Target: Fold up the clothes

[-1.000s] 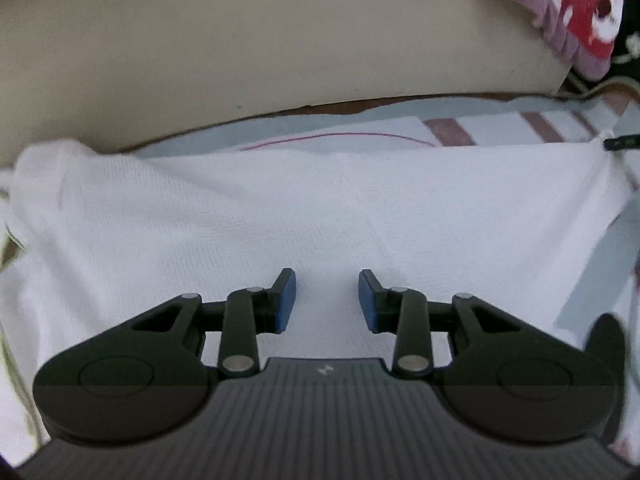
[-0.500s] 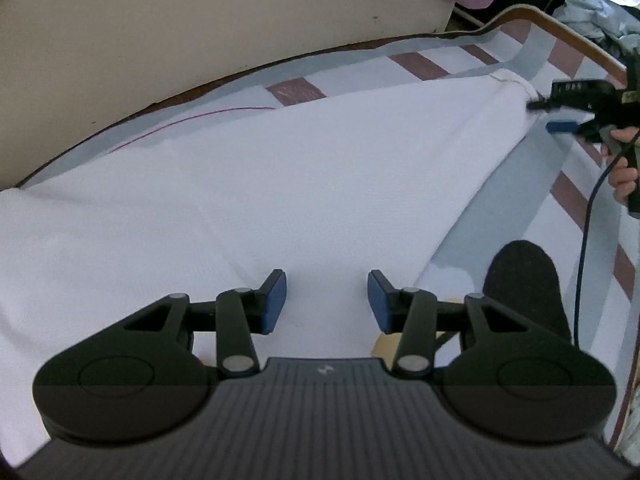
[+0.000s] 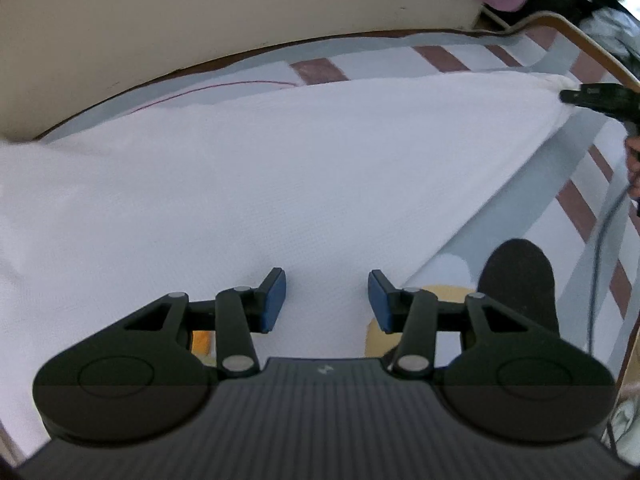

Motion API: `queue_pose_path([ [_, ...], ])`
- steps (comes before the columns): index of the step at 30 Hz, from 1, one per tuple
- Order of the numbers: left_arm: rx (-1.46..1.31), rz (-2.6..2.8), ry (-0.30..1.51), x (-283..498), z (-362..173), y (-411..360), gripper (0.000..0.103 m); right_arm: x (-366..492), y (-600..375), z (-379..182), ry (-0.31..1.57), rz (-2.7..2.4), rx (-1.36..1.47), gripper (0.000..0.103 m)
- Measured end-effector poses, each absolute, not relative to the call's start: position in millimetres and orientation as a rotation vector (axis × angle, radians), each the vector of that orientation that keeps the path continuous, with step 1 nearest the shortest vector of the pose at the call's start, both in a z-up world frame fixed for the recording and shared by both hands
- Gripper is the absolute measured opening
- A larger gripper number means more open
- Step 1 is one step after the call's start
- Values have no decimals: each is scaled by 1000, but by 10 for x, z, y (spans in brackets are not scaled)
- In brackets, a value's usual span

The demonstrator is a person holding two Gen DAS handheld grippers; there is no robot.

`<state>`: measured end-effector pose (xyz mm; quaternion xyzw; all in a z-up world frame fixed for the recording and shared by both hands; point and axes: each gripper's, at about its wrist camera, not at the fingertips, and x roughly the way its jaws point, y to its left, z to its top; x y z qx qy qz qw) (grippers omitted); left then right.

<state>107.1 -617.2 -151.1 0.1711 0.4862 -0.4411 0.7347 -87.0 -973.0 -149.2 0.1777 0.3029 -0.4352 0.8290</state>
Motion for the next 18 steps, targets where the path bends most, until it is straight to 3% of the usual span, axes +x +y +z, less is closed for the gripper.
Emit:
queue_pose_path([
  [7,354,-872,1037,1080,-1229,-5718,48,-683,-9252,-998,582,-768,434,8],
  [14,335,-788,984,994,-931,-5170,50,-506,-8035,-562,454,-372,524,8],
  [18,261,-766,945,994,-753,-4810,50,-193,-7370,-494,487,-198,539,8],
])
